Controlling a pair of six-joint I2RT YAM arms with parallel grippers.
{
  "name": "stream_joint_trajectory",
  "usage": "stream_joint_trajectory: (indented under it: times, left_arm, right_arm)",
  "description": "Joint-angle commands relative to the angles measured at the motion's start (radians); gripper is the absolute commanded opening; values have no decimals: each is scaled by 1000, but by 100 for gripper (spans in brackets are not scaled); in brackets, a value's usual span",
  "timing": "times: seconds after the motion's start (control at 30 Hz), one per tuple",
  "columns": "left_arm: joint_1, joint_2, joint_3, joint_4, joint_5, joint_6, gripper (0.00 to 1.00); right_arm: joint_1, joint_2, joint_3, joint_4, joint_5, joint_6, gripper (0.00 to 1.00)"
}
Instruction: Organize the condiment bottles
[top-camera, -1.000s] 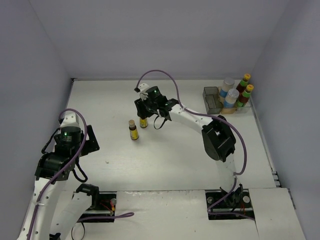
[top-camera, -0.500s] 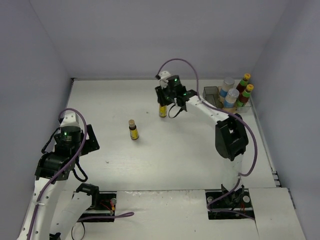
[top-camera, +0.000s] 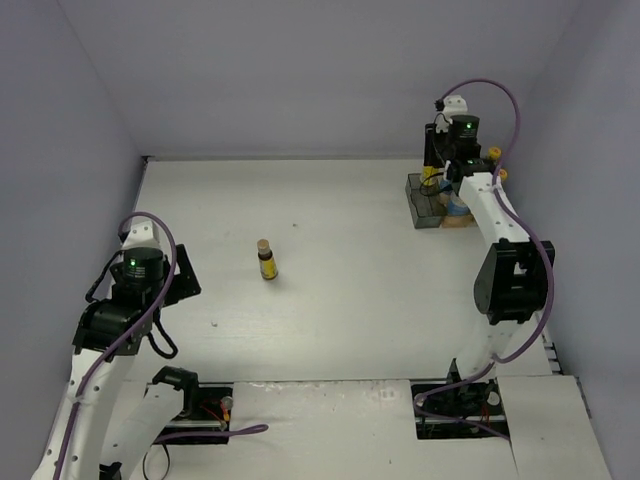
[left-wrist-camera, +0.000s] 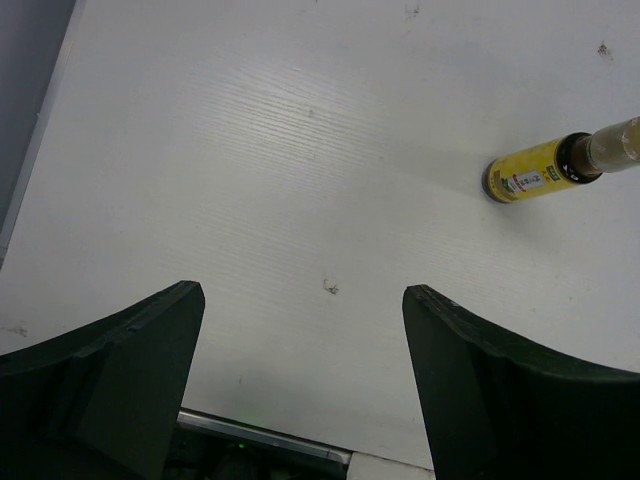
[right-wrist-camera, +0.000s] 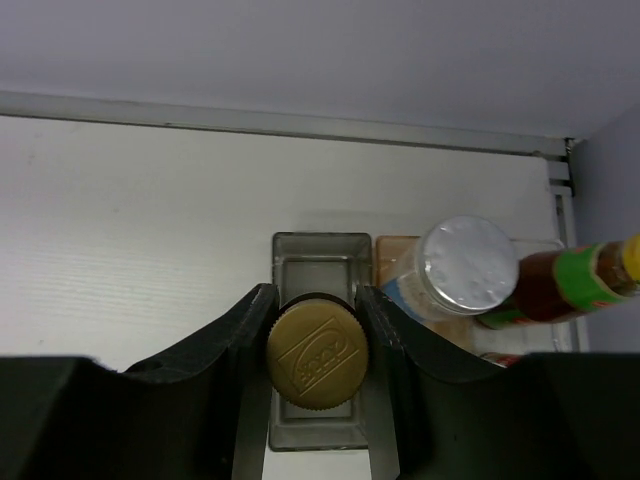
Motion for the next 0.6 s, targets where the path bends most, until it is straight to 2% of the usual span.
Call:
stream_joint_trajectory:
  times: [0.0,0.3,0.57]
  left_arm:
    - [-7,25,17,70,-4,-14,81]
    - [-7,54,20,86,1,-9,81]
    - [-7,54,12,84,-1,3,81]
  right_arm:
    - [-32,-5,41,136,-26,-1,0]
    - [-50,109,76,164,-42,-1,0]
    - [-50,167,23,216,-31,12,0]
